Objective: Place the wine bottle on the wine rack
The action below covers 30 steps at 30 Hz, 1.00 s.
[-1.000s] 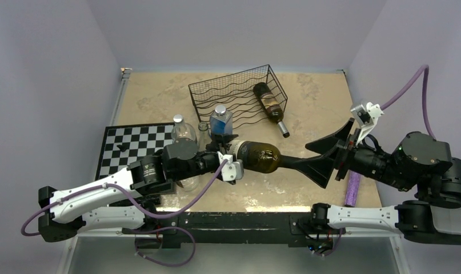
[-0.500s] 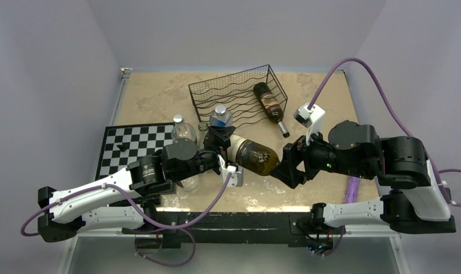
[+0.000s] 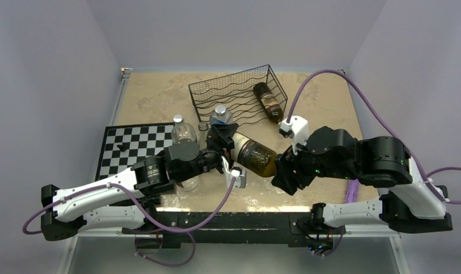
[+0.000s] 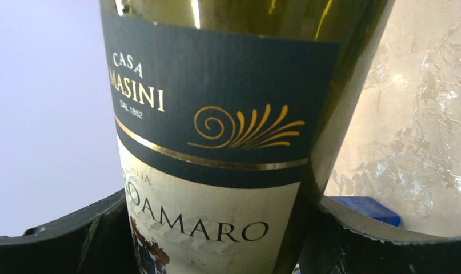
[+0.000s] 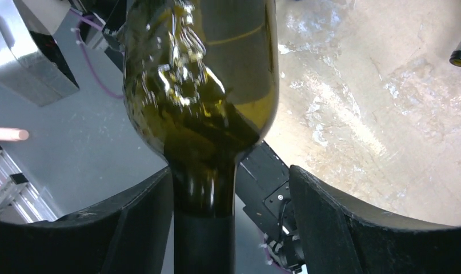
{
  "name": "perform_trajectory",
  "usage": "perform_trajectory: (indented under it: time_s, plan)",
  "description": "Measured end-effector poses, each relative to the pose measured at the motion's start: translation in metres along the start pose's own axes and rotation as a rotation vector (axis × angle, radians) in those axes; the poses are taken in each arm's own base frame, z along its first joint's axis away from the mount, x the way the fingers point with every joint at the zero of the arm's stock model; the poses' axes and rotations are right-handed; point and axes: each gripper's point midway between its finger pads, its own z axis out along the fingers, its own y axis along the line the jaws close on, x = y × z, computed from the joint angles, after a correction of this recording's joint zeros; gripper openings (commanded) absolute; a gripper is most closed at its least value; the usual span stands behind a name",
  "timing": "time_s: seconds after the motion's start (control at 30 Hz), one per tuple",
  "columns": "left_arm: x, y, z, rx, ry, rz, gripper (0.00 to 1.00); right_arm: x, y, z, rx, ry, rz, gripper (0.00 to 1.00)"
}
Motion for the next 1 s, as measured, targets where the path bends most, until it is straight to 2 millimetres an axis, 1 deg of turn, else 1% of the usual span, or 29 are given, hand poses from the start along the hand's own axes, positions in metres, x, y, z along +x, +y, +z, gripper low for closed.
perform_trajectory:
  time_s: [0.2,0.3,0.37,0.47,0.67,0.7,0.77,0.8,1.0]
  plan:
    - [0.003,-0.006,0.007,0.0,0.012,0.047,0.0,0.002,0.006,0.017,0.02,0.073,-0.034,0.74]
    - [0.005,-0.009,0.011,-0.011,0.021,0.063,0.0,0.005,0.003,0.022,0.042,0.104,-0.046,0.69]
    - [0.006,-0.009,0.013,-0.015,0.025,0.069,0.0,0.007,0.002,0.021,0.047,0.111,-0.047,0.62]
    - [0.006,-0.007,0.015,-0.028,0.028,0.07,0.0,0.009,0.001,0.018,0.046,0.11,-0.045,0.45]
    - [0.011,-0.007,0.018,-0.032,0.056,0.087,0.0,0.017,-0.003,0.014,0.047,0.119,-0.019,0.21]
    - [0.012,-0.008,0.019,-0.029,0.058,0.087,0.0,0.018,-0.003,0.014,0.048,0.12,-0.016,0.16]
    - [0.013,-0.01,0.019,-0.022,0.063,0.088,0.0,0.02,-0.003,0.016,0.053,0.128,-0.013,0.03]
    - [0.013,-0.01,0.019,-0.019,0.065,0.089,0.0,0.02,-0.003,0.017,0.055,0.13,-0.01,0.0]
    - [0.015,-0.012,0.019,-0.014,0.07,0.089,0.0,0.021,-0.003,0.019,0.059,0.125,-0.001,0.0]
